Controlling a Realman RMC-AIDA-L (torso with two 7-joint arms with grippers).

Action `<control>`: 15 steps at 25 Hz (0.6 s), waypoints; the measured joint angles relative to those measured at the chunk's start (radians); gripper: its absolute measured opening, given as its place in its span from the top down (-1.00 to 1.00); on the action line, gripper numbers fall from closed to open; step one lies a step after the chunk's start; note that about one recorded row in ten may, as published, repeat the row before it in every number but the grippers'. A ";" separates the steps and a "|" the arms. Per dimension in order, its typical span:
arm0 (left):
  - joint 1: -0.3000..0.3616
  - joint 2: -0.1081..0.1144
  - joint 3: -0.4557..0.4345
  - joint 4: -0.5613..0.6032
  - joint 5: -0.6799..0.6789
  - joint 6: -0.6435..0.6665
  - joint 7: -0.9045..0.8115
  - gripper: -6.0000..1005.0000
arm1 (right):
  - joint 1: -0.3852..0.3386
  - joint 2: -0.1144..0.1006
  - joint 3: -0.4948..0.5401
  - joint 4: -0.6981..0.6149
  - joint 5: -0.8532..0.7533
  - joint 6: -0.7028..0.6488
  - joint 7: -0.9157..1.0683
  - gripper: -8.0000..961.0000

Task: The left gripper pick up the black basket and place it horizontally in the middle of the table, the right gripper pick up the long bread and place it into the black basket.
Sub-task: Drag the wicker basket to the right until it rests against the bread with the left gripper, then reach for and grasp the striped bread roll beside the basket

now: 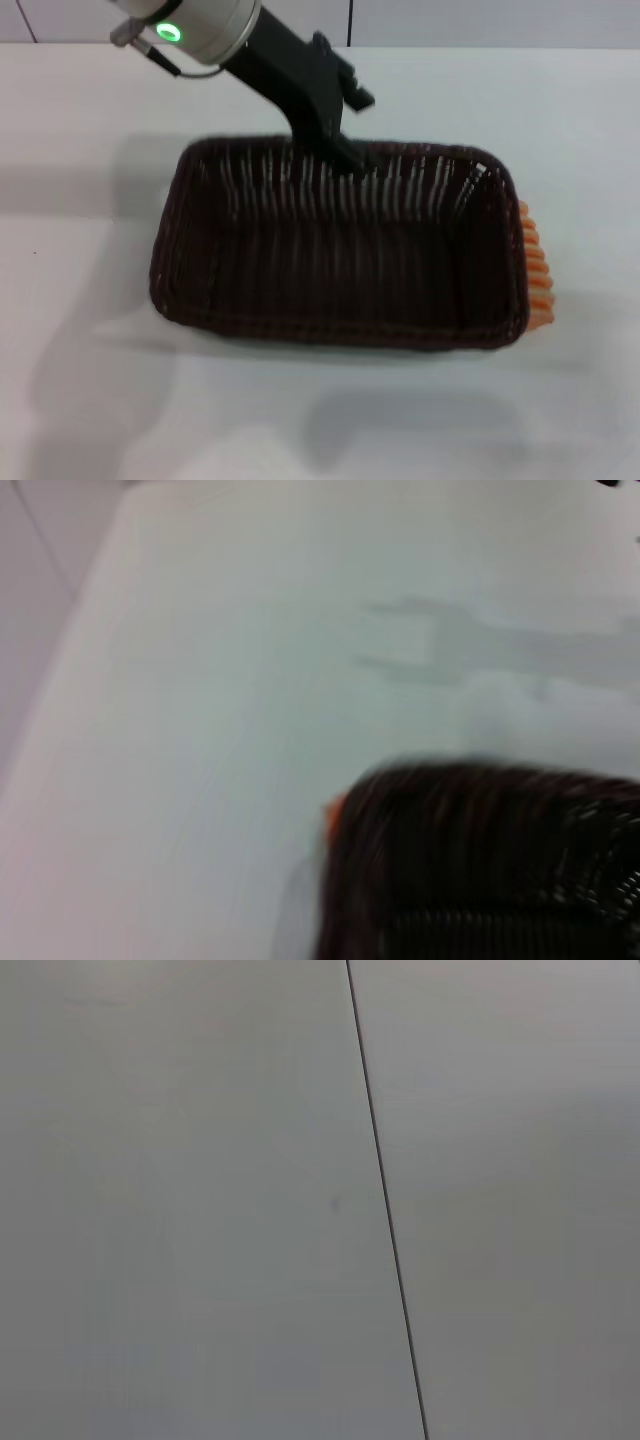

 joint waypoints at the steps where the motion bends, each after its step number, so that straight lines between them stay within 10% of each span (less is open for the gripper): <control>1: 0.008 0.001 0.007 -0.018 0.001 0.030 0.001 -0.17 | -0.002 0.000 -0.001 0.000 0.000 0.000 0.000 -0.61; 9: 0.222 -0.005 0.119 -0.300 -0.093 0.368 0.003 -0.47 | -0.014 0.002 -0.022 -0.006 0.003 -0.008 0.000 -0.61; 10: 0.393 -0.002 0.243 -0.410 -0.162 0.673 0.017 -0.47 | -0.015 0.002 -0.023 -0.007 0.002 -0.008 0.000 -0.61; 15: 0.657 0.003 0.553 -0.497 -0.225 1.377 0.078 -0.51 | -0.020 0.002 -0.046 -0.020 0.003 -0.005 0.000 -0.61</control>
